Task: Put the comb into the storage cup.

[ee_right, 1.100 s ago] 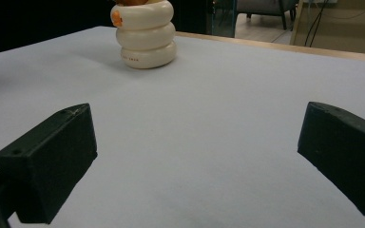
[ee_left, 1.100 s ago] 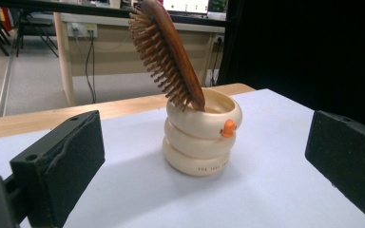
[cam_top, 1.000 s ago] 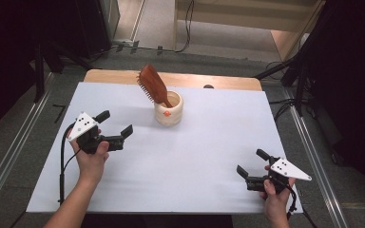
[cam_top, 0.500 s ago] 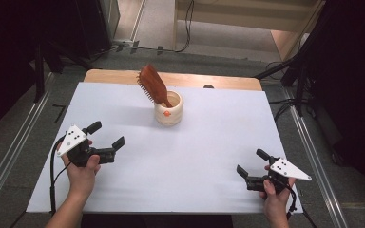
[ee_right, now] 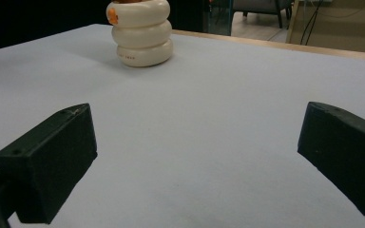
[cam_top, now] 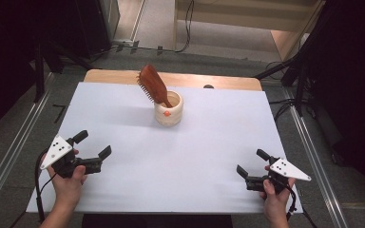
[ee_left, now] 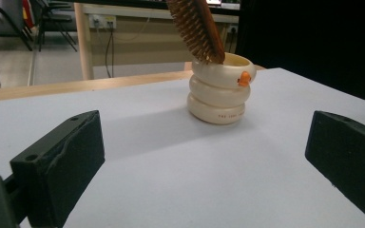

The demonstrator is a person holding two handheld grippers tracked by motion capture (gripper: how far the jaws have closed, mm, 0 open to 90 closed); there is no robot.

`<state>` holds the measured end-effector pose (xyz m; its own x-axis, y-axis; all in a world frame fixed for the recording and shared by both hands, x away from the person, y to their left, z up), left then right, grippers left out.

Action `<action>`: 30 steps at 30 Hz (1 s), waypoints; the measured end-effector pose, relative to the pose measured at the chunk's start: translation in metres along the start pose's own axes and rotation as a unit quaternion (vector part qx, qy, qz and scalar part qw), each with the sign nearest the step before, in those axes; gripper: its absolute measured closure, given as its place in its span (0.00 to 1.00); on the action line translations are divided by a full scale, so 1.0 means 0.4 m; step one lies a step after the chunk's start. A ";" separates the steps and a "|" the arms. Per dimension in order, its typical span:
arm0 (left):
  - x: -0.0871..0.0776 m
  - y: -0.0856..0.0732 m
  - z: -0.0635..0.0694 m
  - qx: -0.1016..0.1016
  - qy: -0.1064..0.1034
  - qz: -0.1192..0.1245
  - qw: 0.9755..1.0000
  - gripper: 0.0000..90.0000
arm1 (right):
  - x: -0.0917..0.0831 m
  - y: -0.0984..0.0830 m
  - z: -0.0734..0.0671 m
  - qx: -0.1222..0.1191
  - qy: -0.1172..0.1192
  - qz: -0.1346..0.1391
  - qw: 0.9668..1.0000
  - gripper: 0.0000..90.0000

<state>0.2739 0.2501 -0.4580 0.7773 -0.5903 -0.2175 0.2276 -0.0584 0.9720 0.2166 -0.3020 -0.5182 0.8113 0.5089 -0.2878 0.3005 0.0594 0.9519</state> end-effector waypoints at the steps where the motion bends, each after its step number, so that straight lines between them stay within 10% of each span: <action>1: -0.005 -0.003 -0.002 -0.001 0.002 0.001 1.000 0.00 | 0.000 0.000 0.000 0.001 -0.001 -0.001 1.000 0.00; 30: -0.118 -0.085 -0.099 0.009 0.050 -0.025 0.998 0.00 | -0.001 -0.003 0.005 0.009 -0.007 0.002 1.000 0.00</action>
<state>0.2527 0.3117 -0.4843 0.8205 -0.5029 -0.2719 0.2568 -0.1008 0.9612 0.2172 -0.3040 -0.5194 0.8196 0.4961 -0.2866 0.3073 0.0416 0.9507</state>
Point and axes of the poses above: each handheld gripper's, and its own axes: x roughly forward along the jaws, y roughly out of its top, z roughly to its right, the point moved 2 cm from there along x, roughly forward along the jaws
